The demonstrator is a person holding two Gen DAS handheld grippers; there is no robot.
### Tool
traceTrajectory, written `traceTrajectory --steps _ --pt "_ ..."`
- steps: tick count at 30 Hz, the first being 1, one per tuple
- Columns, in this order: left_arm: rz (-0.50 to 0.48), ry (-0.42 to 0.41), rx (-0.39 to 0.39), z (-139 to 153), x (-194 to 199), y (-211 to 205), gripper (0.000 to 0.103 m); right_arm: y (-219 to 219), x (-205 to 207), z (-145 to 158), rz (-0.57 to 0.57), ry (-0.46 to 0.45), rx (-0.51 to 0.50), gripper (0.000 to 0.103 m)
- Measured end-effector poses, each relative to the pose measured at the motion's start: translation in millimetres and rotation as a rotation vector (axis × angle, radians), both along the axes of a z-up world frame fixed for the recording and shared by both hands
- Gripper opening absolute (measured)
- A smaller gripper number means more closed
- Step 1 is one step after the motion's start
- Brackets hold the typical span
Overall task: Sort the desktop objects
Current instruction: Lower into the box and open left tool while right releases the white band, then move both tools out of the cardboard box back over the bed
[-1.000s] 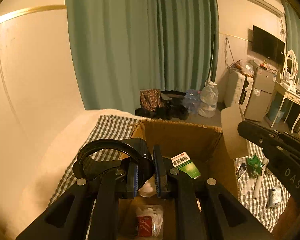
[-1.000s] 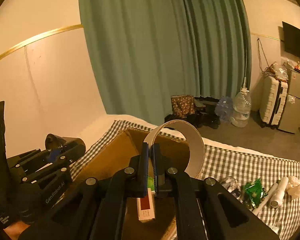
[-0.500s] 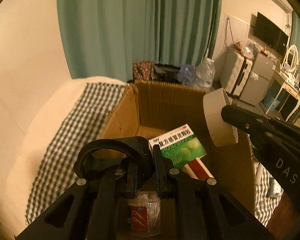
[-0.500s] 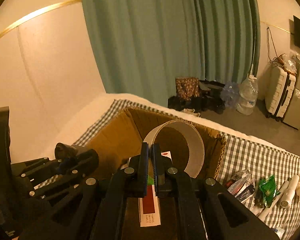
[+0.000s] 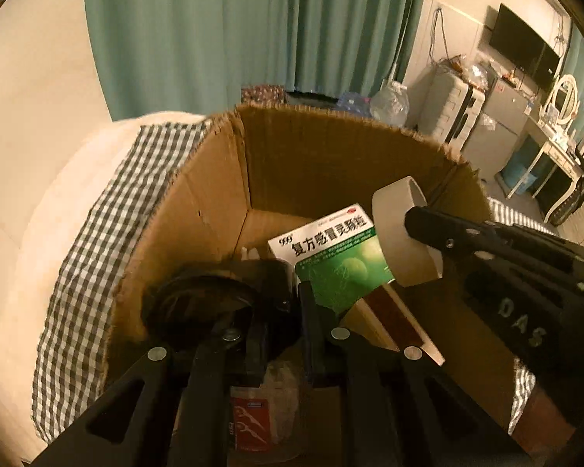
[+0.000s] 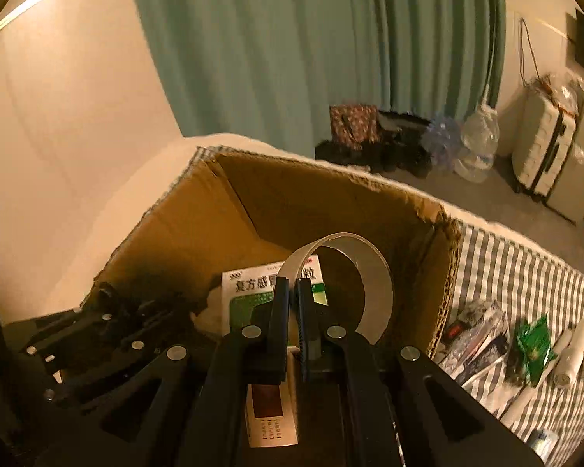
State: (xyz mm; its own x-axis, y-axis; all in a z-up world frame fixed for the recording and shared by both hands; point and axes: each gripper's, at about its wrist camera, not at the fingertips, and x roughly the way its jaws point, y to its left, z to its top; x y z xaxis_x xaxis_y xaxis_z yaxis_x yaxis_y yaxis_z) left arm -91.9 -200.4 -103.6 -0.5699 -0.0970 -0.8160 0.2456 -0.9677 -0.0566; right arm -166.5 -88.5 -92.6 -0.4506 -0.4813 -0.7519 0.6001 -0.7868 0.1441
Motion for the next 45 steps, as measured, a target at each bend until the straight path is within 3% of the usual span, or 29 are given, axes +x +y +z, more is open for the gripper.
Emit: traceTrajectory --steps 5,11,13,15,16,37,45 --pt "0.009 0.001 -0.004 1.8 0.0 -1.0 0.013 1.3 -2.9 -6.1 -0.005 -0.033 0.031 0.006" --pt "0.027 0.009 0.0 4.6 1.7 -4.6 0.018 2.2 0.9 -3.3 -0.005 -0.009 0.04 0.007" --pt "0.031 0.019 0.002 7.1 2.8 -4.5 0.021 3.1 2.2 0.0 -0.015 0.006 0.029 0.012" --pt "0.034 0.032 0.003 10.7 3.4 -3.9 0.026 6.6 2.6 3.9 -0.033 0.028 0.027 0.027" --pt "0.037 0.042 -0.003 13.7 3.6 -2.8 0.028 8.1 3.4 6.3 -0.04 0.045 0.027 0.028" --pt "0.068 0.188 -0.056 53.1 8.6 13.6 0.042 61.2 24.4 72.2 -0.11 0.242 -0.133 0.032" --pt "0.105 0.293 -0.07 79.9 22.5 22.6 0.051 96.6 36.1 96.2 -0.155 0.325 -0.121 0.035"
